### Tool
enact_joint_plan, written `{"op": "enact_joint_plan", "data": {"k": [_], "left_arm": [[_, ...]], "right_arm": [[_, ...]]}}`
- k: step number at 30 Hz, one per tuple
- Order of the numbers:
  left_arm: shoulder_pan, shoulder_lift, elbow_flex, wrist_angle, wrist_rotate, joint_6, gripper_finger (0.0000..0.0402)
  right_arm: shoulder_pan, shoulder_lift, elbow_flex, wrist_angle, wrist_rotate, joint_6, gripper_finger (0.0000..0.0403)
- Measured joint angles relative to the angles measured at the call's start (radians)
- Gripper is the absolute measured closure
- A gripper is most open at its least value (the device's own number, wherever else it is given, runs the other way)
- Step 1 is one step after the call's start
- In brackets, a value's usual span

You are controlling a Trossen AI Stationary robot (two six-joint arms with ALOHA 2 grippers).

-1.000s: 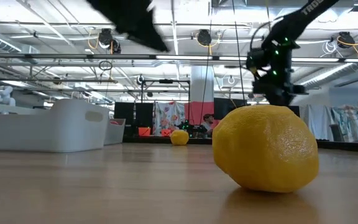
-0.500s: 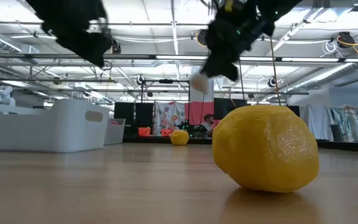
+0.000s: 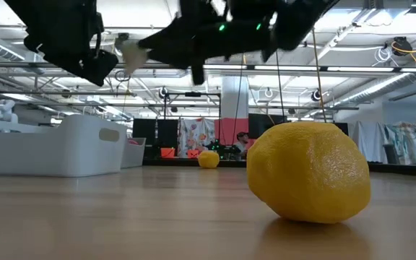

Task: Sort produce into baskets
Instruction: Put the white garlic into the white bin

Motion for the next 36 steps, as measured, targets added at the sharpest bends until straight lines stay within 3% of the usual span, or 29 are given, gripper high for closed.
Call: {"op": "enact_joint_plan", "data": {"k": [5, 12, 17, 27, 36], "left_arm": [[0.013, -0.002, 0.000, -0.003, 0.001, 0.000, 0.0155], [0.024, -0.001, 0.000, -0.005, 0.005, 0.001, 0.0155], [0.024, -0.002, 0.000, -0.006, 0.005, 0.006, 0.0155], [0.024, -0.001, 0.000, -0.006, 0.004, 0.025, 0.0155], [0.024, -0.001, 0.000, -0.006, 0.003, 0.026, 0.0155]], "right_arm": [[0.003, 0.134, 0.076, 0.078, 0.000, 0.067, 0.0293], [0.003, 0.263, 0.206, 0.030, -0.002, 0.085, 0.0293], [0.003, 0.271, 0.241, -0.081, 0.004, 0.048, 0.0284], [-0.015, 0.271, 0.241, -0.133, 0.001, 0.054, 0.0219], [-0.014, 0.260, 0.241, -0.163, -0.008, 0.054, 0.0183]]}}
